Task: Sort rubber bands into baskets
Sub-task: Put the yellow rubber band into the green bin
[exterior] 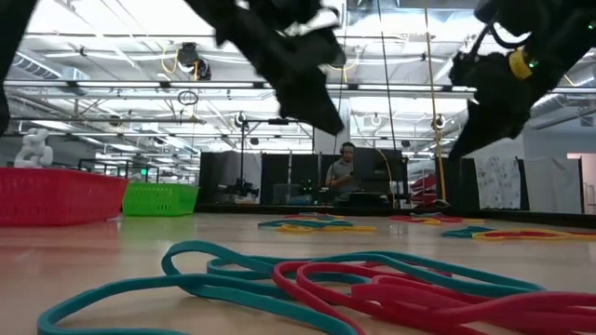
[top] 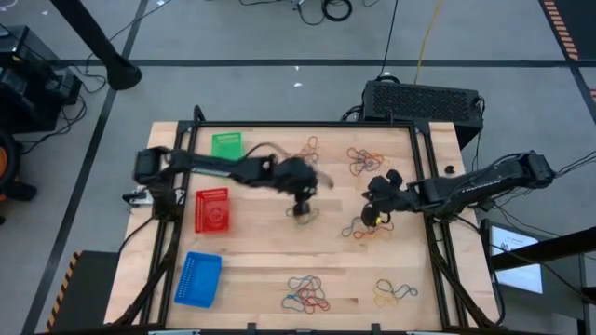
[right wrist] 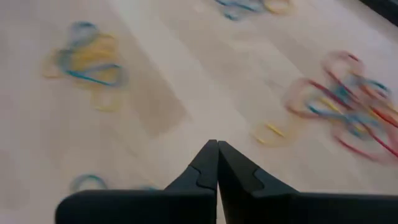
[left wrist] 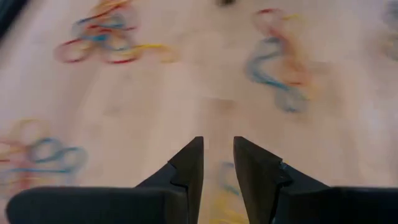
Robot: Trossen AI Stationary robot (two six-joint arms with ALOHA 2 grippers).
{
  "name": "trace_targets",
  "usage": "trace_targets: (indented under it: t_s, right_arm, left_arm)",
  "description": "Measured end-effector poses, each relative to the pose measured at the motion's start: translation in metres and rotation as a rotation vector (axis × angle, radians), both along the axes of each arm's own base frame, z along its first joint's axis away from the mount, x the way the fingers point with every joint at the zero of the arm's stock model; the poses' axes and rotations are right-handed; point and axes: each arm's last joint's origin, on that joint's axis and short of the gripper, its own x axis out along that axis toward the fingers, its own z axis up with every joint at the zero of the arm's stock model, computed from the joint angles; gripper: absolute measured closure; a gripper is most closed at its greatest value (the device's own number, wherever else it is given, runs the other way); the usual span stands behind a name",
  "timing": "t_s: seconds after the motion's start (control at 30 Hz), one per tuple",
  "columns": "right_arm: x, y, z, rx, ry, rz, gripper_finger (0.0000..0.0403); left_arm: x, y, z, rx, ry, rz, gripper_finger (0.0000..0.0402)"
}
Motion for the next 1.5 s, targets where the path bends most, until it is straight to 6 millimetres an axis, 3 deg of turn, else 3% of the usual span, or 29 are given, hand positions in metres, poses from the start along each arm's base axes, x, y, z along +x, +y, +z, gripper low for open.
trace_targets:
  t_s: [0.1,0.23,0.43,0.63,1.07,1.5]
  right_arm:
    - [0.007,0.005,0.004,-0.030,-0.061,0.068,0.0403]
    - [0.012,0.007,0.009,-0.061,-0.112,0.120,0.0403]
    - [0.014,0.008,0.012,-0.076,-0.138,0.137,0.0403]
    - [0.016,0.008,0.015,-0.092,-0.161,0.153,0.0403]
    - [0.016,0.008,0.015,-0.093,-0.172,0.149,0.0403]
    - [0.016,0.008,0.015,-0.092,-0.171,0.150,0.0403]
  left_arm:
    - [-0.019,-0.028,-0.008,0.003,-0.030,-0.023,0.0307]
    - [-0.027,-0.057,-0.032,0.042,0.007,-0.041,0.0307]
    - [-0.027,-0.072,-0.058,0.096,0.063,-0.084,0.0307]
    - [-0.043,-0.063,-0.082,0.114,0.130,-0.047,0.0307]
    - [-0.036,-0.023,-0.089,-0.026,0.066,0.168,0.0307]
    - [-0.026,-0.021,-0.114,-0.069,0.085,0.139,0.0307]
